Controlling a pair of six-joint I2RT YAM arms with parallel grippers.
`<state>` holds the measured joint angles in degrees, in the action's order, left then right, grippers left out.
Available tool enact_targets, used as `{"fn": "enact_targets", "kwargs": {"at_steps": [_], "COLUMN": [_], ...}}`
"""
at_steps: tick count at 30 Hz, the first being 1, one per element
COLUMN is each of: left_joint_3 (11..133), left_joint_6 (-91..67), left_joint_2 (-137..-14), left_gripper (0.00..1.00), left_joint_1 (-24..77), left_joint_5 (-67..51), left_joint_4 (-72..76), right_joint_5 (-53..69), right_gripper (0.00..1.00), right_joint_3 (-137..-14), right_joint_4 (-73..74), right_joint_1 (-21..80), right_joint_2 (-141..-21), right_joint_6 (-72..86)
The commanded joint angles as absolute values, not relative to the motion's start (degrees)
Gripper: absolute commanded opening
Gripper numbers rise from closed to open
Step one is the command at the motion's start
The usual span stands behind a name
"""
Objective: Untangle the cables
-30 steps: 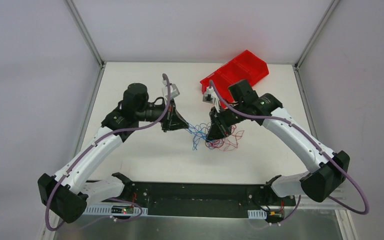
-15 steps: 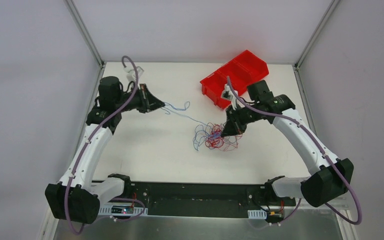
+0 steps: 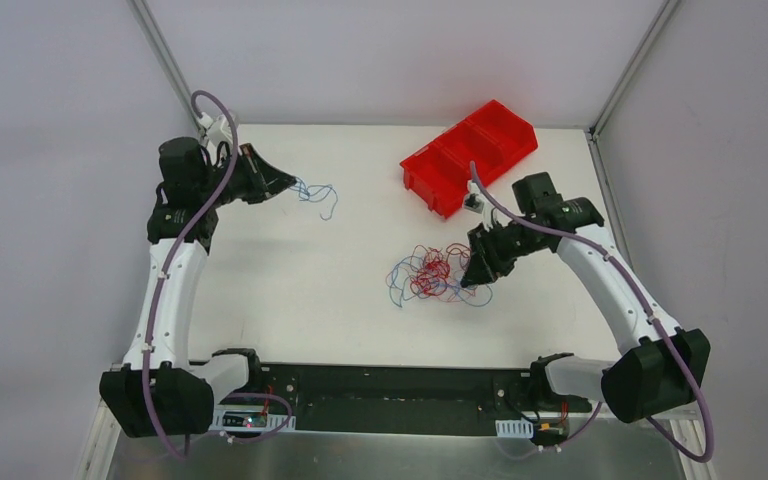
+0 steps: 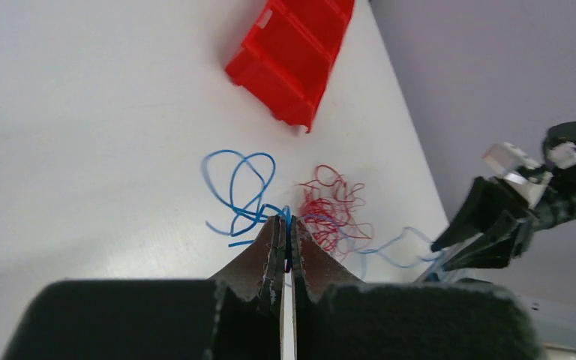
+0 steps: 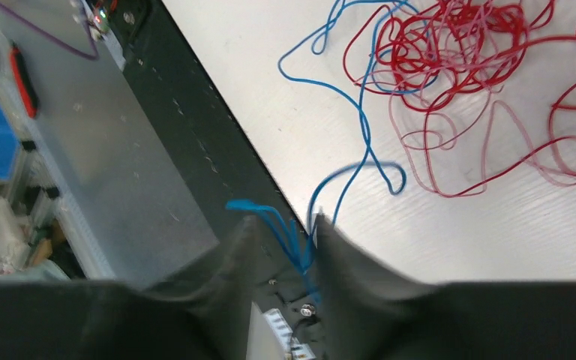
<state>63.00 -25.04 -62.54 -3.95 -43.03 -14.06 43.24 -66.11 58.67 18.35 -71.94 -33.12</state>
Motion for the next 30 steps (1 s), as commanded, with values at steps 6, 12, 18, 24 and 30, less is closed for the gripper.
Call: {"fn": "enact_targets", "kwargs": {"at_steps": [6, 12, 18, 24, 30], "left_joint_3": [70.62, 74.20, 77.96, 79.26, 79.57], "left_joint_6": [-30.16, -33.95, -40.98, -44.14, -45.90], "left_joint_2": [-66.58, -72.62, -79.40, -82.11, -82.80], "left_gripper": [0.00, 0.00, 0.00, 0.00, 0.00], "left_joint_1": [5.15, 16.54, 22.54, 25.05, 24.97], "left_joint_5": [-53.51, -56.11, -60.34, -61.68, -61.40], "left_joint_4": [-12.45, -9.29, -4.07, -1.88, -0.35], "right_joint_5": [43.81, 42.53, 39.33, 34.01, 32.97], "right_gripper": [0.81, 0.83, 0.86, 0.81, 0.14], "right_joint_3": [-73.36, -82.34, -85.95, -85.78, -85.06], "right_joint_4": [45.03, 32.06, 28.92, 27.43, 28.28], "right_joint_1": [19.90, 26.87, 35.02, 37.25, 37.29], "right_joint_2": [-69.42, -72.07, -75.98, -78.96, -79.62], "right_joint_6": [-25.08, -17.79, -19.52, -21.22, -22.94]}}
